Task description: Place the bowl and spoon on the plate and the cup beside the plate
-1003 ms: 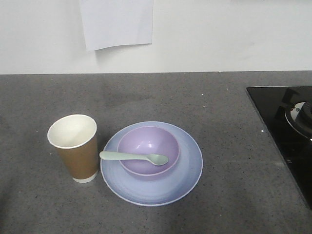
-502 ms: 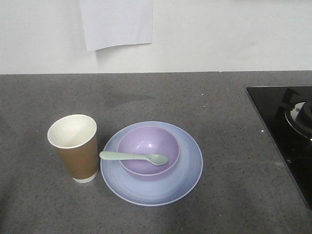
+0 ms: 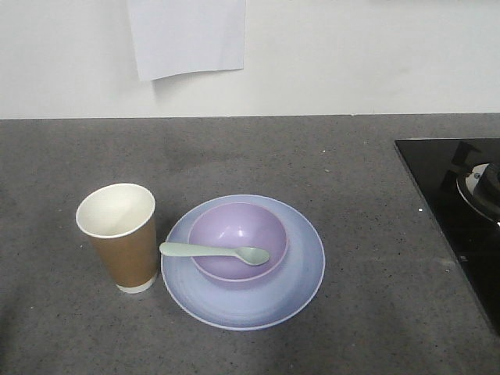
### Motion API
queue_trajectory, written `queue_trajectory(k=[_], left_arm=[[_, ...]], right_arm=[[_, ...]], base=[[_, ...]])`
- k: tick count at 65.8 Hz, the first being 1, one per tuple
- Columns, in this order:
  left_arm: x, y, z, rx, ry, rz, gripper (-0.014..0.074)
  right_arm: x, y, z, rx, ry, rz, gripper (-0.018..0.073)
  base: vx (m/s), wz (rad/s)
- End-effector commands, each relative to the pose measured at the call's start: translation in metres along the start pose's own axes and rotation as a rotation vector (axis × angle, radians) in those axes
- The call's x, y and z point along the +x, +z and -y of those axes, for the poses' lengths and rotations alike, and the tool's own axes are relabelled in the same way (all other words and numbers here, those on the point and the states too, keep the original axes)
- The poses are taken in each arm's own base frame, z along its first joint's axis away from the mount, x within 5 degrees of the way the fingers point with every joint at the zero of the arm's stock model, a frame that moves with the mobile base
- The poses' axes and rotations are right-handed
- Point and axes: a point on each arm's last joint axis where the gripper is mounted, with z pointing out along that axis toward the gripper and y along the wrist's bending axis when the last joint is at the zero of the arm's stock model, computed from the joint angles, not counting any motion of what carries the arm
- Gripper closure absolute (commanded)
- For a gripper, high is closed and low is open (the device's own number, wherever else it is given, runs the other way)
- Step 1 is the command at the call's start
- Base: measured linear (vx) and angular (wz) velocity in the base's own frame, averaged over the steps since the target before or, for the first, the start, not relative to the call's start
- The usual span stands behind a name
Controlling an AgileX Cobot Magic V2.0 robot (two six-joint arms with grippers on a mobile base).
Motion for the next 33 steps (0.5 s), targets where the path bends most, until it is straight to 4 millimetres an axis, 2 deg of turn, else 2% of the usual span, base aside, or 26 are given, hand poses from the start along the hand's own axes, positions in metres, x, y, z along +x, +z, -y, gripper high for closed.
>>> queue_trajectory(k=[1, 33], left_arm=[[0.0033, -0.0001, -0.0005, -0.003, -0.010, 0.054, 0.0602], [0.0033, -0.0001, -0.0005, -0.003, -0.010, 0.054, 0.0602]], right_arm=[[-0.0030, -0.0008, -0.0005, -0.004, -0.016, 0.074, 0.0561], [-0.0030, -0.0008, -0.0005, -0.004, -0.016, 0.074, 0.0561]], base=[[0.00, 0.00], [0.00, 0.00]])
